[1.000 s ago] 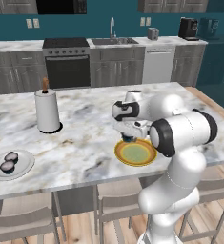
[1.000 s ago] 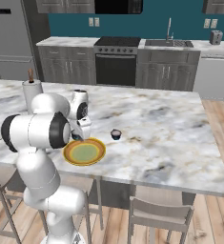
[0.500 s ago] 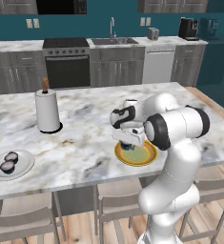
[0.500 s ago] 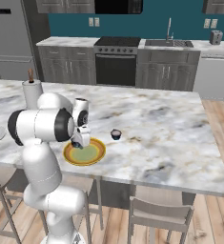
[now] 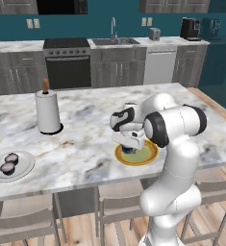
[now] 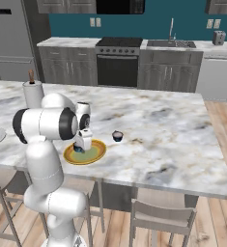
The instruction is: Place two yogurt containers on each plate.
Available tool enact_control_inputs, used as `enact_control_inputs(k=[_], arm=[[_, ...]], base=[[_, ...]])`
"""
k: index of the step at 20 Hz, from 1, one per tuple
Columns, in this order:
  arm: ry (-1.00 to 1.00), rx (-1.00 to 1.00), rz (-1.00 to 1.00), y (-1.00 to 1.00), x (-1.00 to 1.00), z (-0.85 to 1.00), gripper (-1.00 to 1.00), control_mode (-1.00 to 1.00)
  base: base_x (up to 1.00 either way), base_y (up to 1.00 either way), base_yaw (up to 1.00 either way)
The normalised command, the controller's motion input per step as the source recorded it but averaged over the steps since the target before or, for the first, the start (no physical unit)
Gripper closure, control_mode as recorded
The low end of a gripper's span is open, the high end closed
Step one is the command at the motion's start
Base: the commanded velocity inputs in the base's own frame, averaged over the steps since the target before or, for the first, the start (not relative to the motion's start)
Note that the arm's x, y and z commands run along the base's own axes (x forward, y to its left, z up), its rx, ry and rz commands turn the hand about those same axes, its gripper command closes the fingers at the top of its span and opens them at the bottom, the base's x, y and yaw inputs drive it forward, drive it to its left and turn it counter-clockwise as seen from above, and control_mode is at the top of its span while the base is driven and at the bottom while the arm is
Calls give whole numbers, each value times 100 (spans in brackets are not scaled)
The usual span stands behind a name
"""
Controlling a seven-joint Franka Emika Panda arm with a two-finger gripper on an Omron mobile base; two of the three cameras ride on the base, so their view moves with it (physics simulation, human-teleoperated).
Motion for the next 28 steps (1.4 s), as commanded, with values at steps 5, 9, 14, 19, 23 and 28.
enact_control_inputs(k=[5,9,14,19,23,28], arm=[[-1,0,0,-1,3,-17,-100,-100],[0,4,0,-31,-10,0,-100,-100],[0,5,0,-36,-26,6,-100,-100],[-1,2,0,-26,-39,9,-100,-100],[-12,6,0,-21,-2,32,-100,-100],[-25,1,0,-28,0,57,-100,-100]], base=[[0,0,0],[0,0,0],[0,0,0],[0,0,0],[0,0,0],[0,0,0]])
